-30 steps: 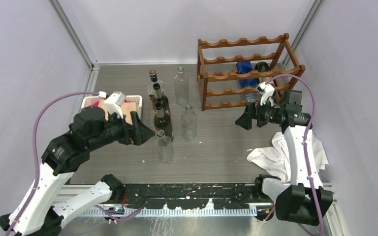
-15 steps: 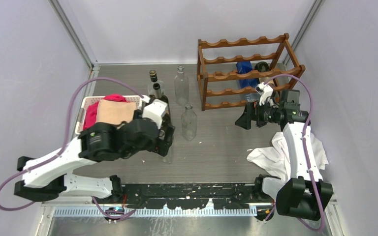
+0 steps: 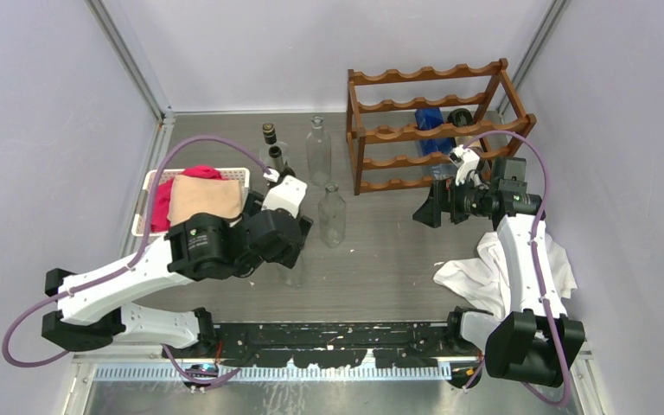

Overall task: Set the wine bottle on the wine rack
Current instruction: Place the wine bottle in the wine rack, then pick up the wine bottle from the center of the board.

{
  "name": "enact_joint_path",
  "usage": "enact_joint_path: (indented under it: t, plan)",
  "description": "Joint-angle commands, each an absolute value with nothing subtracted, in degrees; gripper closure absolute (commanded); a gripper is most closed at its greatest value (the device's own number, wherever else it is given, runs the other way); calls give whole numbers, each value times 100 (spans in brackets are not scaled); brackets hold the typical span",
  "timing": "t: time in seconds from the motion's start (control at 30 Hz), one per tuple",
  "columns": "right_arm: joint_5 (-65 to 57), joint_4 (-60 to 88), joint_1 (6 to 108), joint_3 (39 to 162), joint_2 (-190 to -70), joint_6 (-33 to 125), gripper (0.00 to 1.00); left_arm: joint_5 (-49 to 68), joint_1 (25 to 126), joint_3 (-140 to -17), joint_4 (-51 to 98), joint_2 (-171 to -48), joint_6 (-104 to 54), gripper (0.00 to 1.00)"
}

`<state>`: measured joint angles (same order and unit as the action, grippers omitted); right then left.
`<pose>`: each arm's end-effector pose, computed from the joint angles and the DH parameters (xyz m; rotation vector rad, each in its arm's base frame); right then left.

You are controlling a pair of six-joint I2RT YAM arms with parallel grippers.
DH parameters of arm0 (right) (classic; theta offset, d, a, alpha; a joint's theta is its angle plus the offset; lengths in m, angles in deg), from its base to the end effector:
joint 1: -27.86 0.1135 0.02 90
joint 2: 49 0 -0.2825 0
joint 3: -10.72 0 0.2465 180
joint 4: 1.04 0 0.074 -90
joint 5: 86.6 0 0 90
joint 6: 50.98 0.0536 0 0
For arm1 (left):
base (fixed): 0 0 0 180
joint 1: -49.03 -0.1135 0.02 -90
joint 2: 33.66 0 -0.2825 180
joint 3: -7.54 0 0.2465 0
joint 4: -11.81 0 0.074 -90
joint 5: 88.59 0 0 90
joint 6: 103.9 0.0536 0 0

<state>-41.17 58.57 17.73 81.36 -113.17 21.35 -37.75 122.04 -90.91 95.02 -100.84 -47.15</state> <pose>0.2125 0.0002 0.3058 -0.4549 2.2267 0.7156 0.0886 -0.1741 0.4109 0.4975 2.1749 -0.1384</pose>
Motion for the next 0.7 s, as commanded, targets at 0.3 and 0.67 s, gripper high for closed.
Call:
enact_joint_path:
  t: [0.3, 0.67]
  plan:
    - [-4081, 5822, 1788, 8202, -11290, 2048, 0, -2473, 11473, -8478, 8592, -10235, -4452, 45]
    - [-4072, 5841, 1784, 8202, -11294, 2028, 0, -2312, 11296, -8425, 8553, -10318, -4345, 57]
